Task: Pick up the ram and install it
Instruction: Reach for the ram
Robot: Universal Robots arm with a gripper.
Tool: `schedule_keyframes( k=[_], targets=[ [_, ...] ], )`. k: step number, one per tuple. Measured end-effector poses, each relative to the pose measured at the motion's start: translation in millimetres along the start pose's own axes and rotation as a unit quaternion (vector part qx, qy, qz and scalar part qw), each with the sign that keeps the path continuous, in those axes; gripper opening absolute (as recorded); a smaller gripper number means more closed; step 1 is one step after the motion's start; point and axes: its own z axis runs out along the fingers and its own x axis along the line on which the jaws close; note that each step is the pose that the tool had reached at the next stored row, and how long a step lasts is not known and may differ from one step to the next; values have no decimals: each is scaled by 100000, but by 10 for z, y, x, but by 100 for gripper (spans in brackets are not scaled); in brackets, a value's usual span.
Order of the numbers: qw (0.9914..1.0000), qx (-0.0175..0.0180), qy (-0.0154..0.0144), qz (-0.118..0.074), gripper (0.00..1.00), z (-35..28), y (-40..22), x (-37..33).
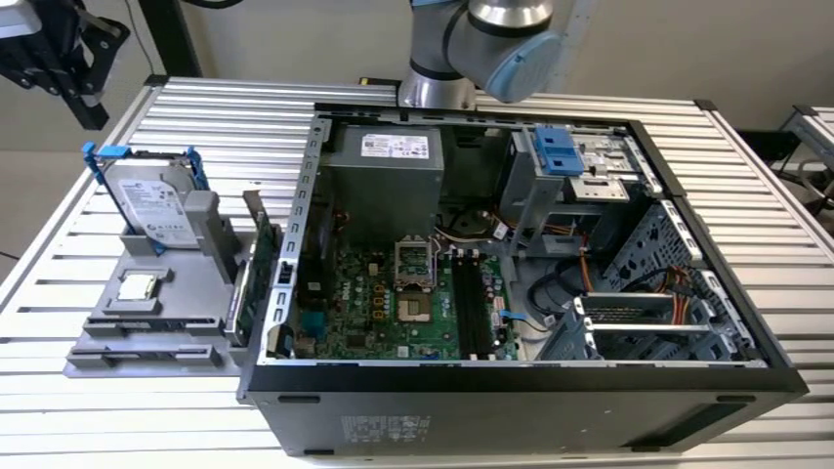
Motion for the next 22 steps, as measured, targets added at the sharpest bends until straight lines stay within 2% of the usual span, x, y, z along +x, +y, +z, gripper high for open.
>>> schedule_keyframes(
  k=[8,22],
  targets=[
    [100000,-5,1,4,0,0,-18,1],
    [100000,0,3,4,0,-5,-197,-6]
  ],
)
